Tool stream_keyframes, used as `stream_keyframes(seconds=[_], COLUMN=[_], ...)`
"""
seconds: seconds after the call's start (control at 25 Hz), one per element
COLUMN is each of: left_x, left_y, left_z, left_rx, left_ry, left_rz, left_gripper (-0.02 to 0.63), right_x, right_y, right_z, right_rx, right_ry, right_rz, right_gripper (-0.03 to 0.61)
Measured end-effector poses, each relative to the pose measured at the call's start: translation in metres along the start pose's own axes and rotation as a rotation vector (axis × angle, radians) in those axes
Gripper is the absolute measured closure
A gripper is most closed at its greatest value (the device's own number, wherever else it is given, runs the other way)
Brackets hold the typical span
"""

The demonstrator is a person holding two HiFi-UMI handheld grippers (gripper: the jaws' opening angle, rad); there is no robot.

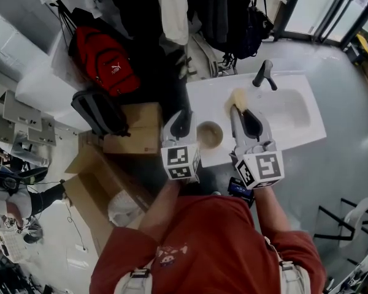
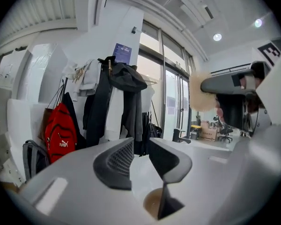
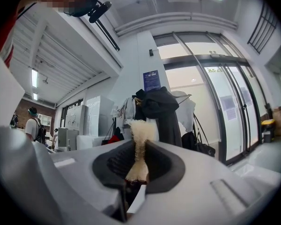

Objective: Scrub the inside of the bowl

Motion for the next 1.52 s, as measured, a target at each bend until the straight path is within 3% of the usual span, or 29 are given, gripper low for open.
stream_keyframes(seconds=[0.6, 0.88, 1.52], left_x=[-0.002, -0.004, -0.008], left_y=[0.045, 0.048, 0.048], left_z=[0.122, 0.121, 0.111], left_rx=[-0.294, -0.290, -0.276], left_ry=[-0.116, -0.126, -0.096], left_rz=[0.028, 0.029, 0.040], left_gripper=[0.509, 0.514, 0.606], right_x=[0.000, 0.000, 0.003], right_y=[0.004, 0.007, 0.009], right_z=[0.006, 0.006, 0.000], right_rx=[-0.037, -0.039, -0.031], right_ry=[0.014, 0.009, 0.022], right_rz=[-0.020, -0.020, -0.003], right_gripper=[0.526, 0.526, 0.526])
Point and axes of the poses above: the fingertips, and each gripper's own axes: y backward along the fingers, x to its left, z out of its top, the point moved 1 cm from there along y, backward along the fingers, and after that the axes turned 7 degrees about -y, right-handed, at the moved point
